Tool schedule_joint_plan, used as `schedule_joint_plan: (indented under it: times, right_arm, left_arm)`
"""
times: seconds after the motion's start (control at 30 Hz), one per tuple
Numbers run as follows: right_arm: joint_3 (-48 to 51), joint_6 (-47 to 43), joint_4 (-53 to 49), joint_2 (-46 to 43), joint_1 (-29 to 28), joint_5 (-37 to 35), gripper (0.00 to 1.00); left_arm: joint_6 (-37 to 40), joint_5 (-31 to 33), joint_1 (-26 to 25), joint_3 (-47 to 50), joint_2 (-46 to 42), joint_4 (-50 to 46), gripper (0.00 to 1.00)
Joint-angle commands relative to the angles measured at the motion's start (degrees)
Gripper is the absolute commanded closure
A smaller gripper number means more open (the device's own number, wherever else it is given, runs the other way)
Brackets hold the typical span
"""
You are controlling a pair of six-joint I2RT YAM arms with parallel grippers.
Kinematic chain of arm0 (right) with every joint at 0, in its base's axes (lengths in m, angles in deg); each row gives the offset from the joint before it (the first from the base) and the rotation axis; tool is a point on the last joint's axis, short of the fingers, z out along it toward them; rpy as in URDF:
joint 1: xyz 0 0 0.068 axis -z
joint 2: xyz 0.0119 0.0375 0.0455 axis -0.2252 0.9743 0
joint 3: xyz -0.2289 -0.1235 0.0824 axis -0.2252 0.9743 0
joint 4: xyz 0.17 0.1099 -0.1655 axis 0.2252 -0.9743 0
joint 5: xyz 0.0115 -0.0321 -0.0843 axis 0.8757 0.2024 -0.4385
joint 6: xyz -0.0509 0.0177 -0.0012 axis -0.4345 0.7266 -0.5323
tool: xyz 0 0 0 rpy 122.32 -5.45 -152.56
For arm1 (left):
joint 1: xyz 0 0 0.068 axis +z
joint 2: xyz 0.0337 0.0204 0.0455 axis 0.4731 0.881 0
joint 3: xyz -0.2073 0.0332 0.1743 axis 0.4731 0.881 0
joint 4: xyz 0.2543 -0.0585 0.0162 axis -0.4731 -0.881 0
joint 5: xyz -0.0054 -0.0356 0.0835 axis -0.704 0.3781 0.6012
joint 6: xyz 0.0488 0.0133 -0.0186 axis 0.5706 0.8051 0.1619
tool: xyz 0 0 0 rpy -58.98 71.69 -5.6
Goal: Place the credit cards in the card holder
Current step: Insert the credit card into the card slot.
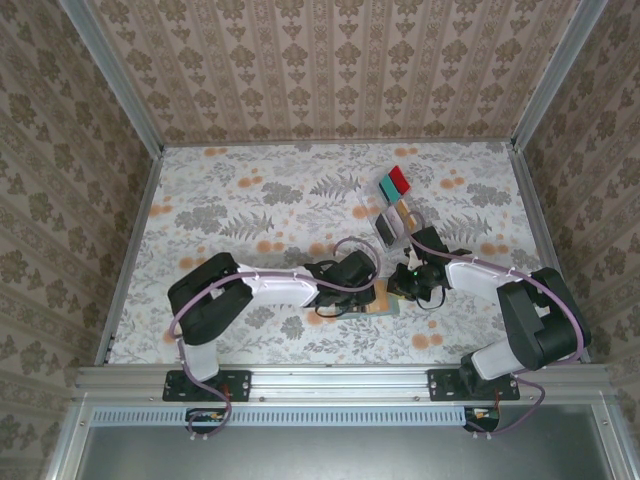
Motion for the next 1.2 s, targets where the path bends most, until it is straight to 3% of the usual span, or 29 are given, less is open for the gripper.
schedule_joint_plan:
  times: [0.0, 0.5, 0.9, 1.17]
  right_arm:
    - [2.9, -0.4, -1.5, 3.8, -0.5, -5.1, 0.83]
    - [3.1, -0.2, -1.7, 3.1, -0.6, -5.7, 0.83]
    - [3.1, -0.3, -1.3, 3.2, -0.6, -5.3, 0.83]
    - [3.2, -0.3, -1.2, 3.3, -0.6, -5.2, 0.83]
  left_arm:
    - [1.7, -1.6, 0.0, -1.5, 2.9, 0.2, 0.79]
    - [-0.1, 3.8, 0.0, 3.1, -2.4, -2.5, 0.76]
    - [0.5, 5.3, 0.0, 6.2, -8.3, 0.3, 0.64]
    - [1.8, 3.0, -0.1, 2.0, -4.7, 0.3, 0.73]
